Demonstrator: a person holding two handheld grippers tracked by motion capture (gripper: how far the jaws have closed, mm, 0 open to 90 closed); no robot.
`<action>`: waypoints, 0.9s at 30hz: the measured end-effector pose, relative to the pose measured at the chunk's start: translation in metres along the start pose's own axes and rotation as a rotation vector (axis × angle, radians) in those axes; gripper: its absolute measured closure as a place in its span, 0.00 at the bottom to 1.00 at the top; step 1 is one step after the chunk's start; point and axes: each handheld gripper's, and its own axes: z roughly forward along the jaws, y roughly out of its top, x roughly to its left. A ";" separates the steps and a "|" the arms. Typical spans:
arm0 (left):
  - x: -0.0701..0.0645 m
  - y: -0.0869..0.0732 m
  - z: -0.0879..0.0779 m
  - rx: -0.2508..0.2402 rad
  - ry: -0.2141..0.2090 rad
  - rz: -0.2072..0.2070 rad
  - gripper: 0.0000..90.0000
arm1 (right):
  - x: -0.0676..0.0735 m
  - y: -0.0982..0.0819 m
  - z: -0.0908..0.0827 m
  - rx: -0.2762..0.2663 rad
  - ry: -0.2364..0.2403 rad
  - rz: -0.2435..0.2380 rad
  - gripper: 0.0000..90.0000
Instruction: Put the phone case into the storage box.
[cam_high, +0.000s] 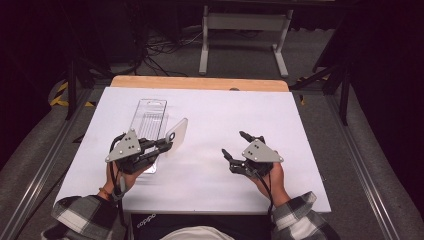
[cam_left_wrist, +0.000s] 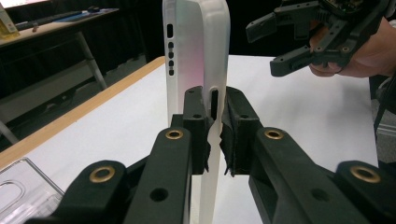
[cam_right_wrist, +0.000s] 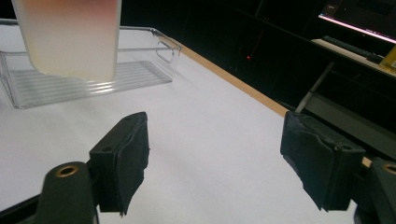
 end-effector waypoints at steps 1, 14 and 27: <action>0.000 0.000 0.000 0.000 -0.001 0.001 0.91 | 0.000 -0.001 -0.001 0.004 -0.002 0.002 0.27; 0.002 0.002 -0.006 -0.017 0.019 0.008 0.91 | -0.004 -0.010 -0.006 0.029 -0.018 0.005 0.27; 0.006 0.004 -0.012 -0.032 0.041 0.007 0.91 | -0.003 -0.010 -0.004 0.030 -0.018 0.007 0.27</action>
